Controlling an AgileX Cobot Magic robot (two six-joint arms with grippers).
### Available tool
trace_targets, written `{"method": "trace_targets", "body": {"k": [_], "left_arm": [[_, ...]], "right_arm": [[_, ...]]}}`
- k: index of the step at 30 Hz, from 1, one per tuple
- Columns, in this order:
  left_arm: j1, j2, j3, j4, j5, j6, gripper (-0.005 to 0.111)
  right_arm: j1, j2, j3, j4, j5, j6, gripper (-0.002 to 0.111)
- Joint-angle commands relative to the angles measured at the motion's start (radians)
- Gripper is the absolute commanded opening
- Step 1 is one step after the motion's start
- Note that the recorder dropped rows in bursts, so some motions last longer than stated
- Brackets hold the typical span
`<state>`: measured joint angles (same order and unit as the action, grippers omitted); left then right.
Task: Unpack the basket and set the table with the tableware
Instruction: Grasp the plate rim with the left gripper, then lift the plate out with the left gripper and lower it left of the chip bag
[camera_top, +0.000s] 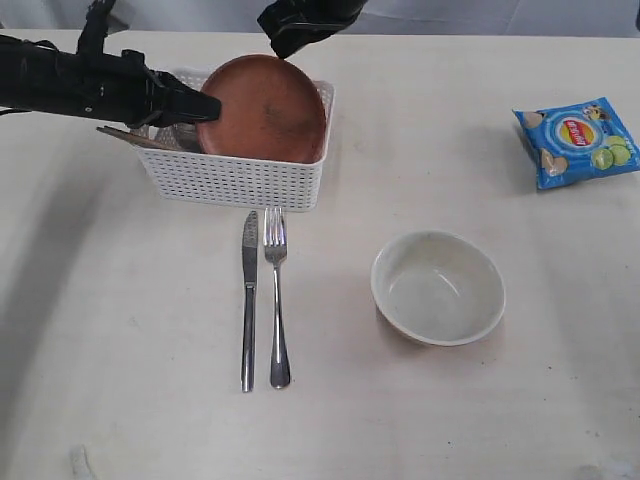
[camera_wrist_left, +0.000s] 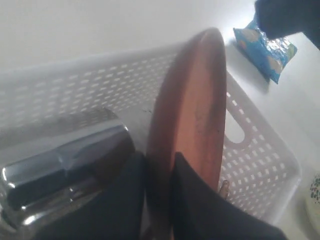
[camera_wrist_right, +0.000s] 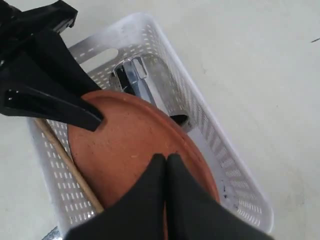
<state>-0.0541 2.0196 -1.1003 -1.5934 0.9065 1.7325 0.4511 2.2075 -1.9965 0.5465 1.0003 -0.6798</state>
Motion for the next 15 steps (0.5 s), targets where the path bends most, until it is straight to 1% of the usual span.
{"method": "trace_targets", "body": {"k": [1,4,6,10,12,15], "left_arm": [[-0.005,-0.056,-0.017,-0.007,-0.012,-0.004,0.000],[-0.005,-0.117,-0.026,-0.017,-0.019,-0.002,0.000],[-0.005,-0.166,-0.026,-0.015,-0.053,-0.015,0.000],[-0.016,-0.221,-0.026,-0.020,-0.026,-0.131,0.000],[-0.040,-0.229,-0.026,-0.036,-0.026,-0.172,0.000],[-0.111,-0.229,-0.026,-0.078,-0.042,-0.193,0.000]], "right_arm": [[-0.010,-0.033,-0.003,-0.028,0.008,-0.008,0.000],[-0.025,-0.083,-0.003,-0.038,0.001,-0.008,0.000],[-0.043,-0.122,-0.003,-0.036,0.012,-0.004,0.000],[-0.111,-0.194,-0.003,-0.012,0.054,0.018,0.000],[-0.141,-0.221,-0.003,0.004,0.055,0.042,0.000],[-0.189,-0.259,-0.003,0.025,0.058,0.075,0.000]]}}
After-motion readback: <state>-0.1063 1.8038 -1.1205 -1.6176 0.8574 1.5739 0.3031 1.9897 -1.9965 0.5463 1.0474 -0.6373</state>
